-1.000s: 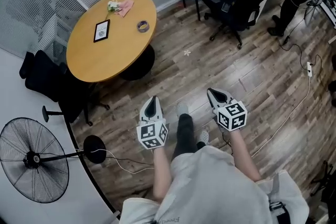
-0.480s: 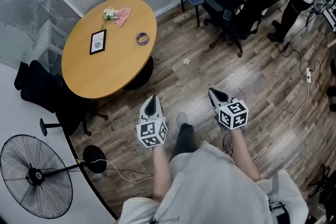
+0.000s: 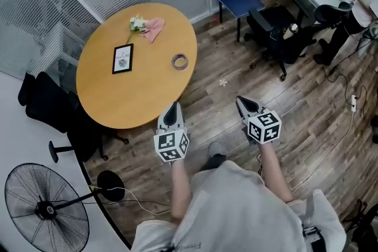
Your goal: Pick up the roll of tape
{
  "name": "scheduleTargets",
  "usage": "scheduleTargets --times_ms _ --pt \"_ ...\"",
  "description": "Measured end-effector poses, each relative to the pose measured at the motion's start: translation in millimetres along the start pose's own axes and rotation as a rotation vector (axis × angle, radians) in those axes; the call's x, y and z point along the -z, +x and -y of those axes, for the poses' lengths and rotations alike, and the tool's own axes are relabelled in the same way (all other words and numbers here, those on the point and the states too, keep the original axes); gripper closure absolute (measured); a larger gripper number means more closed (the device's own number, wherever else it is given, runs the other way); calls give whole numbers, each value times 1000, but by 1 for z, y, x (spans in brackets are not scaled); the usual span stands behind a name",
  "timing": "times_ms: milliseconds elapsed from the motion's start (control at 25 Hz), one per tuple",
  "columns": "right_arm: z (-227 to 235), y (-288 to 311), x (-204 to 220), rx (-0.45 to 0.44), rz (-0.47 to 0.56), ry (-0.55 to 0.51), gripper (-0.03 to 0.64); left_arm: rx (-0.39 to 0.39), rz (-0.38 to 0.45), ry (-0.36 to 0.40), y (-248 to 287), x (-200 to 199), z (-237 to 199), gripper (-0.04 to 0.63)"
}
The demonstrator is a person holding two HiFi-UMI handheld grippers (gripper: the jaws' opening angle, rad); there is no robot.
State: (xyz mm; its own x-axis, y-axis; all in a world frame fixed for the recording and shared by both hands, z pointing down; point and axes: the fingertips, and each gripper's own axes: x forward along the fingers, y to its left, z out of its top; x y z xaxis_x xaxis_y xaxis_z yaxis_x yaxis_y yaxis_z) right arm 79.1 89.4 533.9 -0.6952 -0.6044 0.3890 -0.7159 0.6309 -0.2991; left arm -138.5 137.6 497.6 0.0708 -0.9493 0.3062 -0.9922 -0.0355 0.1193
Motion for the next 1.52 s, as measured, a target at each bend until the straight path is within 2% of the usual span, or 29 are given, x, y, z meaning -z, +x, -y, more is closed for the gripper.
scheduleTargets --times_ms 200,560,800,1080,1120,1240,1520 --pt "-10 55 -26 -17 7 -17 620 -7 -8 -6 31 -13 -44 586" --pt "-3 120 -49 -42 1 -20 620 -10 -35 -20 75 -21 -77 586" --pt "18 166 -75 -81 -10 -53 620 -42 -23 -42 119 -31 -94 586" --pt "44 227 -123 -126 5 -91 618 -34 -41 -36 189 -58 -114 583" --pt "48 234 -129 -131 5 -94 589 -35 -44 -36 198 -62 -115 581" --pt "64 252 -143 -139 1 -89 567 -32 -53 -37 224 -72 -117 534" --pt "90 288 -155 -165 -11 -68 544 -14 -72 -45 273 -74 -123 496"
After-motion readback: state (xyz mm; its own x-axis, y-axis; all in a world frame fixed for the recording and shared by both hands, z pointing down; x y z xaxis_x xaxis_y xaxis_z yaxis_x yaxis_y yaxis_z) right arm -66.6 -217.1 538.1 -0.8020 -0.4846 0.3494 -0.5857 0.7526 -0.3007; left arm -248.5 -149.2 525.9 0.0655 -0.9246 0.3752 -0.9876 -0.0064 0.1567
